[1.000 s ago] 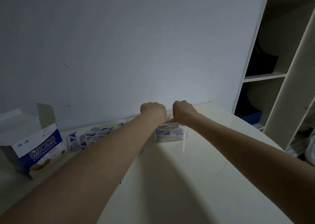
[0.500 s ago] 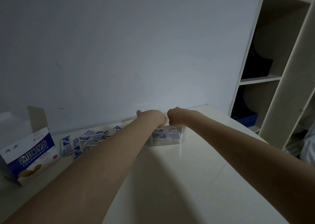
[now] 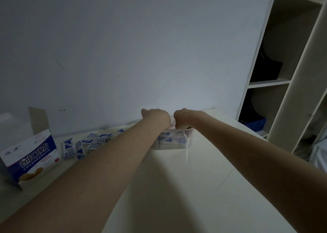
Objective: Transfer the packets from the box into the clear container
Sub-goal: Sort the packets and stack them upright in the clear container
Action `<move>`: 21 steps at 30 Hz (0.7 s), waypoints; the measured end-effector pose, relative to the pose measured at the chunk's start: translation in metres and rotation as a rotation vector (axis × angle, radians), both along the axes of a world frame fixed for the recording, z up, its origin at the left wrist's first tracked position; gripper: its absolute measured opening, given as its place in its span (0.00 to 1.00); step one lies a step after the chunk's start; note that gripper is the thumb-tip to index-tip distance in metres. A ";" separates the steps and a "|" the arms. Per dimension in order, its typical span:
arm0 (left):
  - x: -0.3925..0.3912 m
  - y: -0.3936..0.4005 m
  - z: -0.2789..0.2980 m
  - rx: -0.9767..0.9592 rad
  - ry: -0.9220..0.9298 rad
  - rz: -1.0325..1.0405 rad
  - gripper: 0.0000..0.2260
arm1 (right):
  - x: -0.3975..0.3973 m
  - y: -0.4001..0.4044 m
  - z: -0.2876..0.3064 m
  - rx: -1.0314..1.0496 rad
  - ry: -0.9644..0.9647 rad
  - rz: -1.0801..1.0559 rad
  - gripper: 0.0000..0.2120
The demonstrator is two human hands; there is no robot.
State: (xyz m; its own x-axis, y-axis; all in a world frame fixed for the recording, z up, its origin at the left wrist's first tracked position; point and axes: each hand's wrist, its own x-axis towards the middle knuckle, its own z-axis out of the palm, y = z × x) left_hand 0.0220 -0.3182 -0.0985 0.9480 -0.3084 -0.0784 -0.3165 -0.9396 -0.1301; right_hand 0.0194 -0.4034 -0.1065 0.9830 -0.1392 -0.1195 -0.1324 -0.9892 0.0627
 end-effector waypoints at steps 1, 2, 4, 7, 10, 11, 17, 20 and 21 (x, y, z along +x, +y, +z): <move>0.000 0.002 0.003 -0.014 -0.056 -0.026 0.13 | -0.002 0.001 0.006 0.023 -0.023 0.001 0.12; 0.000 0.005 0.006 -0.040 -0.111 -0.054 0.12 | -0.004 0.002 0.013 0.052 -0.048 0.005 0.10; -0.002 0.015 0.013 -0.120 -0.209 -0.102 0.07 | -0.009 0.008 0.029 0.104 -0.119 0.028 0.11; -0.009 0.040 0.020 -0.222 -0.315 -0.152 0.06 | -0.018 0.025 0.045 0.171 -0.276 0.106 0.12; -0.016 0.079 0.018 -0.261 -0.200 -0.120 0.08 | -0.032 0.052 0.044 0.345 -0.303 0.216 0.08; -0.020 0.095 0.015 -0.251 -0.109 -0.105 0.09 | -0.039 0.065 0.040 0.377 -0.258 0.264 0.09; -0.040 0.174 -0.011 0.054 0.311 -0.180 0.16 | -0.072 0.133 -0.011 0.220 0.003 0.557 0.16; -0.039 0.201 -0.028 -0.012 0.235 -0.140 0.19 | -0.077 0.152 -0.035 0.188 0.047 0.616 0.19; -0.038 0.207 -0.032 -0.070 0.183 -0.131 0.17 | -0.077 0.155 -0.038 0.225 0.053 0.610 0.20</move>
